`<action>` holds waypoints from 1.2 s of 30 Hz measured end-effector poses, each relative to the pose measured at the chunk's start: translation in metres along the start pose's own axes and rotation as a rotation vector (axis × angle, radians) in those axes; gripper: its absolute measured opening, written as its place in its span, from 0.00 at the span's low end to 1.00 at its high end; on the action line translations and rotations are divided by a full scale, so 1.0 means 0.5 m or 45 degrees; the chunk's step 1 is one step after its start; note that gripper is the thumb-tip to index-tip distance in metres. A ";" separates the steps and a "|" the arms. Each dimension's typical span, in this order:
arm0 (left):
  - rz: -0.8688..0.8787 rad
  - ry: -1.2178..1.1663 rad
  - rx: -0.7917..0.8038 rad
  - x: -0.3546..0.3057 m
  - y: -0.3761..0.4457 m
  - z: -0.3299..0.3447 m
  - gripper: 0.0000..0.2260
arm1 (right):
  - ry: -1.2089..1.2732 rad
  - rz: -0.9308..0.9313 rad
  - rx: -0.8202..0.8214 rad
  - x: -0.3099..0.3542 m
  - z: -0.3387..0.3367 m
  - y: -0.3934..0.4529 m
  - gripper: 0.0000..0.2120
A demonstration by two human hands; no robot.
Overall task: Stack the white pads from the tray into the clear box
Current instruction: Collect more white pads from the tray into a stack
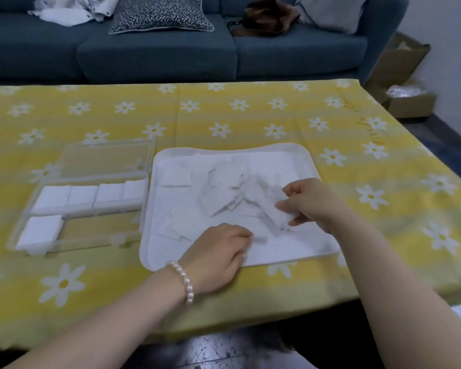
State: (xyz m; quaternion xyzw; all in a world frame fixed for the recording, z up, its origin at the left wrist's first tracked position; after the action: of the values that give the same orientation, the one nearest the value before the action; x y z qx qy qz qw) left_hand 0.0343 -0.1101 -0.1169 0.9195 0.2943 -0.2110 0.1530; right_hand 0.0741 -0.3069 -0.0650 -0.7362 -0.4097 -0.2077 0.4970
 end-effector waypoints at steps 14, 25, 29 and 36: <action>-1.046 -1.934 -0.896 0.003 0.017 -0.099 0.04 | 0.963 0.261 0.743 0.033 0.119 -0.019 0.06; -1.005 -2.031 -0.786 -0.001 0.011 -0.117 0.08 | 0.601 0.122 0.350 0.027 0.166 -0.013 0.03; -0.975 -2.169 -0.698 0.007 0.012 -0.111 0.18 | 0.531 0.003 0.168 0.036 0.163 -0.025 0.07; -0.905 -2.345 -0.731 0.014 0.010 -0.108 0.14 | 0.556 0.043 0.226 0.043 0.155 -0.033 0.03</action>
State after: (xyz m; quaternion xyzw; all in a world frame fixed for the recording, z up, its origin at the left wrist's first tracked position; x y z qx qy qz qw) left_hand 0.0585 -0.0889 -0.0729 0.1894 0.3572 -0.7892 0.4622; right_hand 0.0652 -0.2257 -0.0728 -0.6339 -0.2968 -0.3171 0.6400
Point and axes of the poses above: each hand's wrist, its own y-axis towards the middle knuckle, its own z-axis out of the palm, x = y × z, the point moved 2 cm from there along y, towards the middle knuckle, and after that the axes turned 9 degrees about z, right-handed, at the moved point
